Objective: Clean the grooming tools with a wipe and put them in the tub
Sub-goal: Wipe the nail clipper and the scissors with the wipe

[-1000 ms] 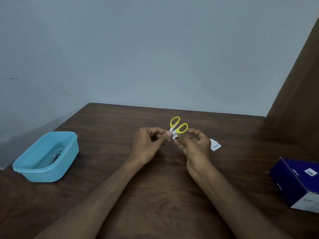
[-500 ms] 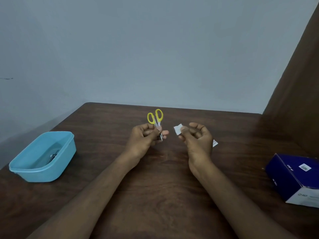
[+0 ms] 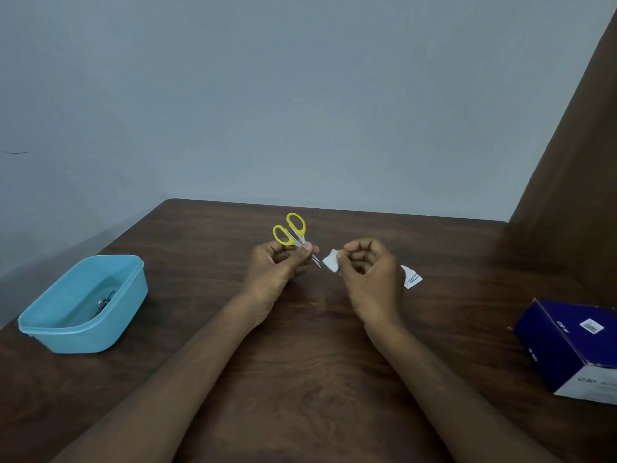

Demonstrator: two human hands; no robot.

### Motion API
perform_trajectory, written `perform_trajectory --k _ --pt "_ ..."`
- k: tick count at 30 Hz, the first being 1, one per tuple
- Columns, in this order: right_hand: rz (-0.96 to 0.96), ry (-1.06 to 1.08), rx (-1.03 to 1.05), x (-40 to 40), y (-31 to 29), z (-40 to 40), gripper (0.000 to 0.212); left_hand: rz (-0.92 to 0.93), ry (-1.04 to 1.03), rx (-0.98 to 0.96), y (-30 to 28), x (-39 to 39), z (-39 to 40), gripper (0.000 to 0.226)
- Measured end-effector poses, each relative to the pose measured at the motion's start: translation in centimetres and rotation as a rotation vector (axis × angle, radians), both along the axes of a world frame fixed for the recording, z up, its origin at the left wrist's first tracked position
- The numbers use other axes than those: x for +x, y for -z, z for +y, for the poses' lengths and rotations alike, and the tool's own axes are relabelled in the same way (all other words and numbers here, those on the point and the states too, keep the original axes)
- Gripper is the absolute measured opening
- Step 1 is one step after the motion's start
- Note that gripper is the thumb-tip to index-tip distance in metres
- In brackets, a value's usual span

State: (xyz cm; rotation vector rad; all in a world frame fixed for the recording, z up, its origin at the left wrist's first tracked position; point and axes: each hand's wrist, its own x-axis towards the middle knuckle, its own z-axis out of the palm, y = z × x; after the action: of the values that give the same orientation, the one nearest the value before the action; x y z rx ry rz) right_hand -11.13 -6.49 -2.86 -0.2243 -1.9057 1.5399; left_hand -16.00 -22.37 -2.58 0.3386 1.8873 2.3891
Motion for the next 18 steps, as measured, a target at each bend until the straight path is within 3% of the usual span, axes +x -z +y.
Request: perform_trajectory --k 5,9,12,18 --pt "0.069 0.032 -0.168 -0.2 -0.5 1.5 0.02 0.193 0.018 -0.237 0.1 0.5 0.2 0.018" --pt "0.016 -0.172 -0.269 0.0 -0.7 0.6 0.027 0.309 0.103 -0.312 0.3 0.8 0.2 0.023" --pt "0.007 -0.323 -0.516 0.1 -1.3 0.4 0.035 0.314 0.108 -0.325 0.4 0.7 0.0 0.025" --pt "0.141 -0.278 -0.877 -0.2 -2.8 2.8 0.03 0.313 0.116 -0.384 0.7 0.5 0.0 0.018"
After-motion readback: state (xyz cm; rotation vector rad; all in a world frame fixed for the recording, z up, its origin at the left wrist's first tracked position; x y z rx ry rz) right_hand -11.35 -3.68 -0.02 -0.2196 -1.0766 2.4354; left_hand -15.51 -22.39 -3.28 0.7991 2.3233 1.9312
